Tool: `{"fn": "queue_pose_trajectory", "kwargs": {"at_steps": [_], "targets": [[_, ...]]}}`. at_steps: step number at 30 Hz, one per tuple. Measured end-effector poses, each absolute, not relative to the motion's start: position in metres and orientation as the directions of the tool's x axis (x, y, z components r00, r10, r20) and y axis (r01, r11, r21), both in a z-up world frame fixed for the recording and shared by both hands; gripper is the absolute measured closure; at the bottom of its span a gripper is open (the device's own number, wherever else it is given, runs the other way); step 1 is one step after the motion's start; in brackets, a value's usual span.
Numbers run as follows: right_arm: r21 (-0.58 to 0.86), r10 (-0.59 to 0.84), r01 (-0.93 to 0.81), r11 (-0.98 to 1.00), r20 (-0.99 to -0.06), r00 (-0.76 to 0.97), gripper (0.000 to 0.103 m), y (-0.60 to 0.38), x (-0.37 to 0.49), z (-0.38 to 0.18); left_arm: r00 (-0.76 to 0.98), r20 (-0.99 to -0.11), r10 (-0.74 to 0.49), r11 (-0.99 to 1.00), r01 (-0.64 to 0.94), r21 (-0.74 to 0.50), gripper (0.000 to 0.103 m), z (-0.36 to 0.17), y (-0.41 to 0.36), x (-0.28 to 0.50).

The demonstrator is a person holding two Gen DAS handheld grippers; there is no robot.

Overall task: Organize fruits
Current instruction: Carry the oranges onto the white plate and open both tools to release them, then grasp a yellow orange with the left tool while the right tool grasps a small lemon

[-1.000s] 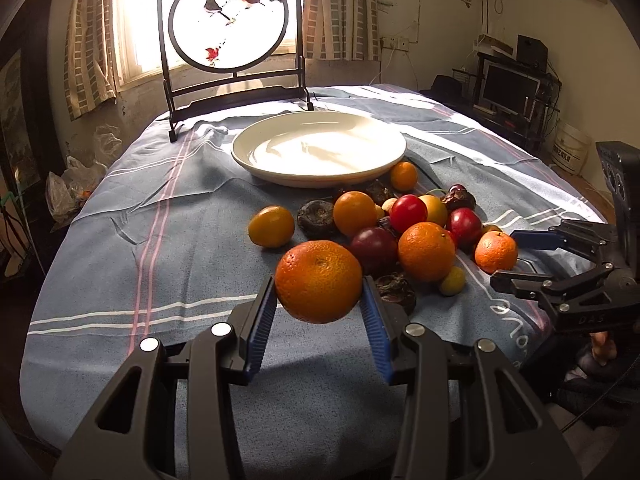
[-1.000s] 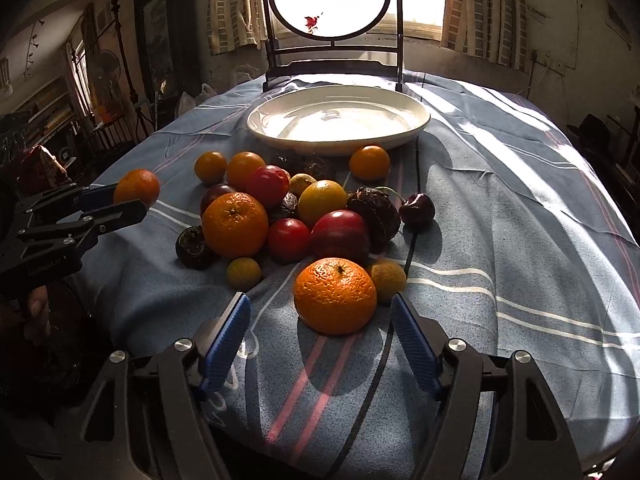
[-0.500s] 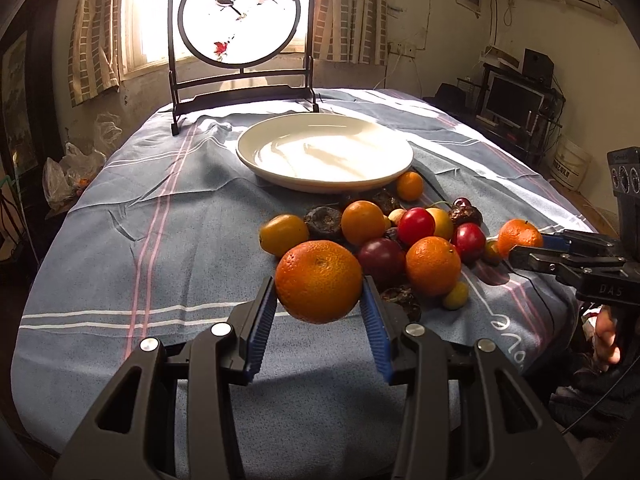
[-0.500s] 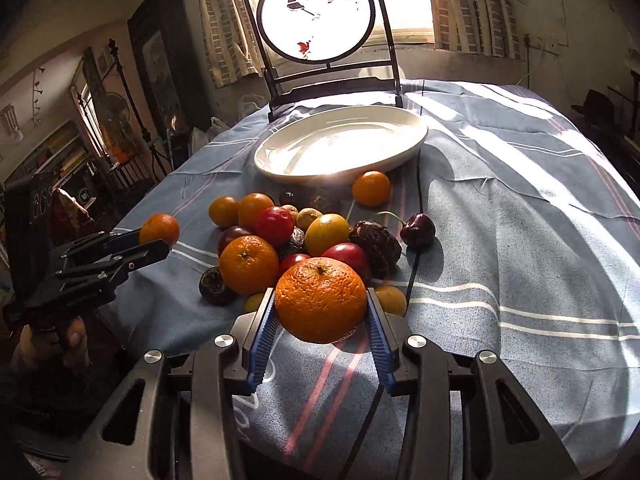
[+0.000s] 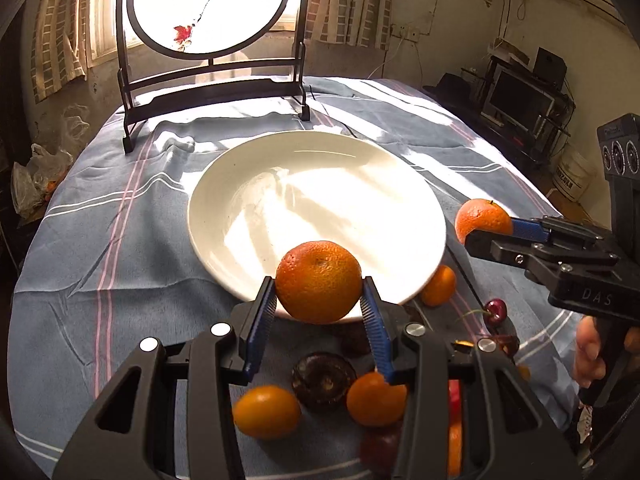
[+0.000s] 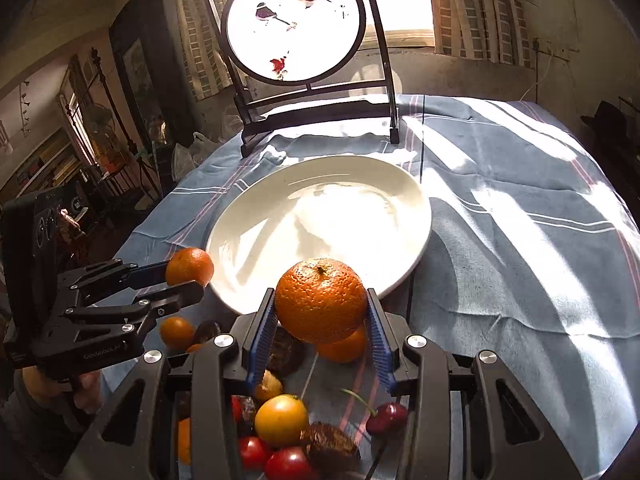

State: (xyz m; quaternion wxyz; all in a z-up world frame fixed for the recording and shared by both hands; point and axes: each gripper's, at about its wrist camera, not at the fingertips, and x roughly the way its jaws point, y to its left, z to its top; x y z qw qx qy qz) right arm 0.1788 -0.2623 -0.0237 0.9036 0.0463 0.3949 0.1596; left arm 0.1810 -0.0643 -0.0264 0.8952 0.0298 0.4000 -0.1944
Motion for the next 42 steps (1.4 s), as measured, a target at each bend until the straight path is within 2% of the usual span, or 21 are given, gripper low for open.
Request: {"fn": "queue_pose_trajectory", "kwargs": {"at_steps": [4,6,7,8,10,11,15,19,25,28,32,35,36,38,42], "targets": [[0.207,0.305,-0.229,0.951,-0.746,0.592,0.058,-0.255,0.226,-0.042,0.563,-0.772,-0.296,0.938,0.324,-0.123,0.061,-0.04,-0.07,0.233],[0.172,0.259,-0.198,0.965,-0.738,0.623,0.05,-0.255,0.231,-0.038,0.534,-0.79,-0.302,0.943,0.291,-0.163,0.059,-0.043,-0.065,0.247],[0.177,0.26,-0.193,0.965,-0.72,0.643,0.042,-0.256,0.226,-0.032,0.539,-0.782,-0.312,0.943,0.278,-0.185,0.054,-0.041,-0.06,0.247],[0.185,0.27,-0.198,0.963,-0.701,0.66,0.041,-0.258,0.219,-0.026,0.557,-0.766,-0.321,0.942,0.274,-0.195,0.045,-0.035,-0.055,0.242],[0.188,0.286,-0.217,0.958,-0.678,0.677,0.041,-0.261,0.201,-0.017,0.612,-0.725,-0.317,0.945,0.274,-0.182,0.035,-0.021,-0.045,0.223],[0.183,0.286,-0.221,0.958,-0.671,0.684,0.041,-0.263,0.19,-0.014,0.63,-0.713,-0.309,0.947,0.277,-0.166,0.034,-0.016,-0.04,0.212],[0.171,0.29,-0.237,0.956,-0.661,0.692,0.04,-0.271,0.143,-0.012,0.644,-0.701,-0.305,0.941,0.318,-0.117,0.034,-0.012,-0.025,0.162],[0.184,0.297,-0.234,0.955,-0.646,0.704,0.037,-0.285,0.096,-0.019,0.635,-0.725,-0.267,0.936,0.351,-0.038,0.034,-0.032,-0.015,0.117],[0.214,0.289,-0.196,0.957,-0.636,0.715,0.037,-0.299,0.051,-0.038,0.601,-0.768,-0.222,0.94,0.342,-0.005,0.034,-0.062,-0.008,0.097],[0.205,0.282,-0.195,0.959,-0.635,0.72,0.037,-0.298,0.039,-0.042,0.598,-0.775,-0.205,0.937,0.349,0.021,0.036,-0.069,-0.018,0.1],[0.181,0.275,-0.207,0.961,-0.643,0.715,0.037,-0.293,0.032,-0.045,0.553,-0.806,-0.21,0.927,0.375,0.016,0.052,-0.081,-0.031,0.113],[0.162,0.27,-0.218,0.962,-0.654,0.707,0.037,-0.29,0.028,-0.049,0.56,-0.802,-0.208,0.925,0.378,0.024,0.055,-0.081,-0.034,0.12],[0.159,0.272,-0.224,0.961,-0.66,0.7,0.037,-0.289,0.028,-0.052,0.562,-0.8,-0.21,0.927,0.374,0.019,0.062,-0.081,-0.032,0.122],[0.151,0.276,-0.239,0.959,-0.676,0.683,0.037,-0.285,0.027,-0.057,0.559,-0.795,-0.236,0.927,0.375,-0.012,0.063,-0.079,-0.028,0.122],[0.101,0.252,-0.26,0.96,-0.712,0.655,0.038,-0.276,0.024,-0.069,0.618,-0.751,-0.235,0.924,0.381,0.024,0.063,-0.07,-0.028,0.102]]}}
